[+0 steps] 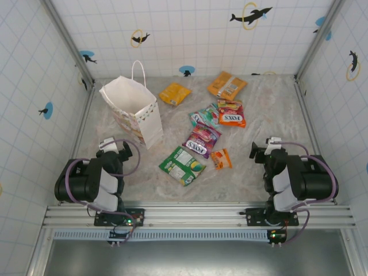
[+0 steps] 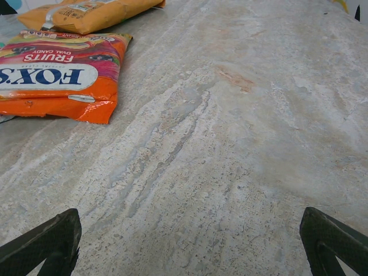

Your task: Place the snacks into the paper bag

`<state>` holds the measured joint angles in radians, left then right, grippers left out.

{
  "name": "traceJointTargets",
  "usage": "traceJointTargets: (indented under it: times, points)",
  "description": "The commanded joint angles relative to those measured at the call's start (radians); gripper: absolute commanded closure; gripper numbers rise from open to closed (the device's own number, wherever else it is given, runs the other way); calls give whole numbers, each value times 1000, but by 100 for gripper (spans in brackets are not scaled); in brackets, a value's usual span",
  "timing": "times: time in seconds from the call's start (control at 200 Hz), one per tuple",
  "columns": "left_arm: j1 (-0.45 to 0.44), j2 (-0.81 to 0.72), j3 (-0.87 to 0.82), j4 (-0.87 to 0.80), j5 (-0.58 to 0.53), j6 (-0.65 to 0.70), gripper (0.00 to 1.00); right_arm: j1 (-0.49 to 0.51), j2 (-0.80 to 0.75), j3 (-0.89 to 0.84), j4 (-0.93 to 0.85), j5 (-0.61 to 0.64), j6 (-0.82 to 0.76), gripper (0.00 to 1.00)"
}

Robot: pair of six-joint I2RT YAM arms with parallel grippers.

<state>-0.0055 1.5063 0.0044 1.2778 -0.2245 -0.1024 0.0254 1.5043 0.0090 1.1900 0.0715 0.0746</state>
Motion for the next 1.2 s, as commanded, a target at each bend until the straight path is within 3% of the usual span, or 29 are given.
traceJointTargets:
  times: [0.0, 0.165, 0.355, 0.565, 0.706, 0.896, 1.196]
  points:
    - [1, -88, 21, -122, -7, 13, 3, 2, -87, 59, -136, -18, -16, 0]
    - [-24, -266, 93, -398, -116, -63, 7, 2, -268, 151, -421, -46, 24, 0]
    - [-90, -421, 252, -803, -164, -185, 14, 21, -402, 315, -766, -107, 159, 0]
    - [-204, -467, 501, -1260, -174, -206, 19, 140, -489, 397, -912, -169, 231, 0]
    - [-275, -523, 596, -1497, -75, -252, 22, 250, -507, 431, -944, -187, 269, 0]
    - [-308, -619, 729, -1749, 94, -326, 28, 382, -486, 511, -987, -193, 300, 0]
    - [-311, -633, 962, -1880, 379, -278, 33, 534, -409, 604, -1004, -199, 333, 0]
